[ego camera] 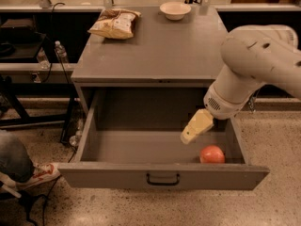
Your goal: Pick apple from top drawer and place on counter
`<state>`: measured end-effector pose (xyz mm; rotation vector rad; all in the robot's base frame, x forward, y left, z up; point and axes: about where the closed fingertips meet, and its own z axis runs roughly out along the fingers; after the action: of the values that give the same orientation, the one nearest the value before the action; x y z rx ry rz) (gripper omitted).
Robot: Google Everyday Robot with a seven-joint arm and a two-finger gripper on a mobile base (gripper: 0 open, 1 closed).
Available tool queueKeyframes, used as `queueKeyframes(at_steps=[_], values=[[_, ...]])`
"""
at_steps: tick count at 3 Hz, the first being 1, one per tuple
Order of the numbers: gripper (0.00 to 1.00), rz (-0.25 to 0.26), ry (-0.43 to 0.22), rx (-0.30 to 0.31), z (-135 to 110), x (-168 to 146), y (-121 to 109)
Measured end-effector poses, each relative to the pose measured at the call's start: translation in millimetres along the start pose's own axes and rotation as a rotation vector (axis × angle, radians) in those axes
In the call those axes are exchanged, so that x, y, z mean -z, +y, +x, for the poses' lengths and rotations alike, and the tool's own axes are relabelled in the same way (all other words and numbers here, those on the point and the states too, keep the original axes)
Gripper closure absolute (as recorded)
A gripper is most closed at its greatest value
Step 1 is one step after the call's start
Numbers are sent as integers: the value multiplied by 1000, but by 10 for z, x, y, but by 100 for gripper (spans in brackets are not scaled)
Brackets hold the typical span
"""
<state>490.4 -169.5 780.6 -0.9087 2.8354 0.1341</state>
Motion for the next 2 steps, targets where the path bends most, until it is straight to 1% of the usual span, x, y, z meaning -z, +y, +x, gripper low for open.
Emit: queueKeyframes(at_steps=[1,2], values=[[0,38,62,-129,28,-414,-57],[0,53,121,-296,108,-799,-116]])
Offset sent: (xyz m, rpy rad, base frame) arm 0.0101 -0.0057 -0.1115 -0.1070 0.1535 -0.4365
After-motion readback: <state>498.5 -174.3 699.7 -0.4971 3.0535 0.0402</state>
